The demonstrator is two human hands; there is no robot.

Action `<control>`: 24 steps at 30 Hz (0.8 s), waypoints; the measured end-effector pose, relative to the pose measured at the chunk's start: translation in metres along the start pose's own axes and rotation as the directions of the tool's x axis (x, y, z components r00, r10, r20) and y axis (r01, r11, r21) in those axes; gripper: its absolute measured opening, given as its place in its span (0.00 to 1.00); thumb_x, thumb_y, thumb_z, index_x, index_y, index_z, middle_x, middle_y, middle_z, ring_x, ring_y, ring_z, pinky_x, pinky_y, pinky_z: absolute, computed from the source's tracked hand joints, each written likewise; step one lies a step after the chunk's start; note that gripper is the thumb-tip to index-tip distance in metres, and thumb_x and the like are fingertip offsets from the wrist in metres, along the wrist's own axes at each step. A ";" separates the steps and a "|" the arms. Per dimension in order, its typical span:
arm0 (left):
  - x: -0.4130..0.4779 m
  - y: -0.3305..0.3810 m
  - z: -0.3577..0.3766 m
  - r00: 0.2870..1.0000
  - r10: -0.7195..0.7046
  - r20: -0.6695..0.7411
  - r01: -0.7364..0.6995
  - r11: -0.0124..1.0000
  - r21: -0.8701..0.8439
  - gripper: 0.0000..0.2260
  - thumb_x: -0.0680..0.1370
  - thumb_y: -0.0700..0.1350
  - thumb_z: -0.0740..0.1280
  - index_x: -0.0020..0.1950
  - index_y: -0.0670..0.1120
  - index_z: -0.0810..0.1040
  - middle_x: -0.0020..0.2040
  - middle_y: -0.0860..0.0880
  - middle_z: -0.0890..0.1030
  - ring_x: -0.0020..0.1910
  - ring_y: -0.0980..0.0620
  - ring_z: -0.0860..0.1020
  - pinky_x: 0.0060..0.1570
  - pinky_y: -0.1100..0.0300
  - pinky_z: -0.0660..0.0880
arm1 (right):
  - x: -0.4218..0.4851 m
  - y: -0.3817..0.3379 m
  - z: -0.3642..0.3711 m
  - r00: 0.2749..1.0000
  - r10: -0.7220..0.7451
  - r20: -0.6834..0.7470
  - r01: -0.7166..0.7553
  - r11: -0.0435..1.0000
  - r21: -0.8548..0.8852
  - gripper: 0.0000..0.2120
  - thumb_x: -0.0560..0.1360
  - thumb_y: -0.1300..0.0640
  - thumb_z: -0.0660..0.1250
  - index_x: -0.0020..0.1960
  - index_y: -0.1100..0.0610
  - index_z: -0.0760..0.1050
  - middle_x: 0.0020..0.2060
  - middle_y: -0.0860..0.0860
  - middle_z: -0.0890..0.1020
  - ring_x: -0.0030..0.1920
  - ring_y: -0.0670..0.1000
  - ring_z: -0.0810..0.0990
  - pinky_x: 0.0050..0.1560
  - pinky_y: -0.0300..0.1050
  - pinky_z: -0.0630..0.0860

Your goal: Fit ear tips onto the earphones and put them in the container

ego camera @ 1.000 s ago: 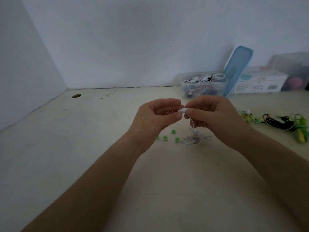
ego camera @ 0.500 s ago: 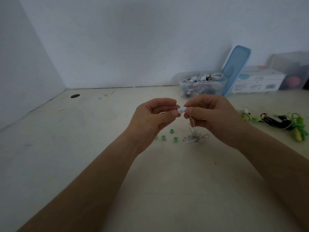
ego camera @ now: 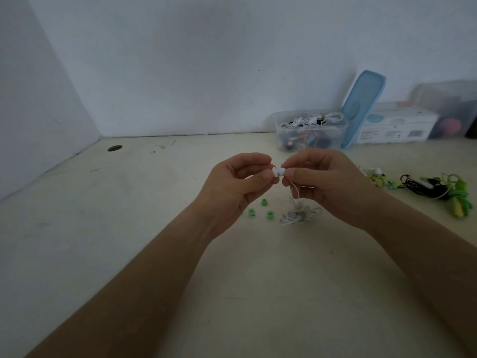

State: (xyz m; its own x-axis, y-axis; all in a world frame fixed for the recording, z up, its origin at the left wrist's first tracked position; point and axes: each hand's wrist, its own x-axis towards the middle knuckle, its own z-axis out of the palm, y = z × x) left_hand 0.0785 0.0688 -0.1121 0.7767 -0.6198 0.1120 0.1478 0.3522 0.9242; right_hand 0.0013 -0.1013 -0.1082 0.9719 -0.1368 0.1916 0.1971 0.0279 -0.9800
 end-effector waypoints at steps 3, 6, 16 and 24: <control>0.000 0.000 0.000 1.000 -0.003 0.008 0.002 1.000 0.013 0.12 0.66 0.34 0.71 0.50 0.40 0.80 0.43 0.43 0.85 0.41 0.49 0.84 0.46 0.62 0.81 | 0.000 0.000 0.000 1.000 -0.011 0.020 0.011 1.000 0.008 0.09 0.64 0.58 0.74 0.43 0.59 0.84 0.35 0.59 0.82 0.34 0.53 0.77 0.37 0.44 0.76; 0.000 -0.001 0.000 1.000 -0.007 0.007 0.007 0.999 0.033 0.12 0.66 0.35 0.71 0.49 0.40 0.80 0.43 0.43 0.85 0.41 0.49 0.85 0.45 0.62 0.81 | 0.000 0.001 -0.001 0.999 -0.013 0.035 0.013 1.000 0.008 0.10 0.63 0.57 0.75 0.43 0.59 0.84 0.35 0.59 0.82 0.34 0.53 0.77 0.38 0.44 0.76; -0.001 -0.003 0.000 0.999 -0.035 0.003 0.035 0.999 0.037 0.12 0.66 0.35 0.70 0.49 0.40 0.80 0.41 0.44 0.86 0.40 0.50 0.85 0.45 0.62 0.81 | 0.000 0.003 -0.003 0.996 -0.039 0.080 0.039 0.999 0.002 0.07 0.66 0.61 0.73 0.44 0.60 0.84 0.36 0.60 0.82 0.36 0.54 0.77 0.38 0.42 0.77; -0.001 -0.002 0.000 0.998 -0.053 0.019 0.053 0.998 -0.017 0.12 0.67 0.34 0.69 0.50 0.39 0.80 0.42 0.43 0.86 0.40 0.50 0.85 0.44 0.63 0.81 | 0.001 0.005 -0.004 0.997 -0.004 0.080 0.000 0.999 0.055 0.06 0.66 0.60 0.73 0.44 0.58 0.84 0.38 0.60 0.82 0.39 0.56 0.76 0.39 0.42 0.77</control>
State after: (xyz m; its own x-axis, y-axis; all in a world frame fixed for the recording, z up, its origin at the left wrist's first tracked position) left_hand 0.0776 0.0687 -0.1140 0.7559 -0.6509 0.0700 0.1991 0.3305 0.9226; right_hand 0.0025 -0.1057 -0.1132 0.9782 -0.0573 0.1997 0.2039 0.0819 -0.9756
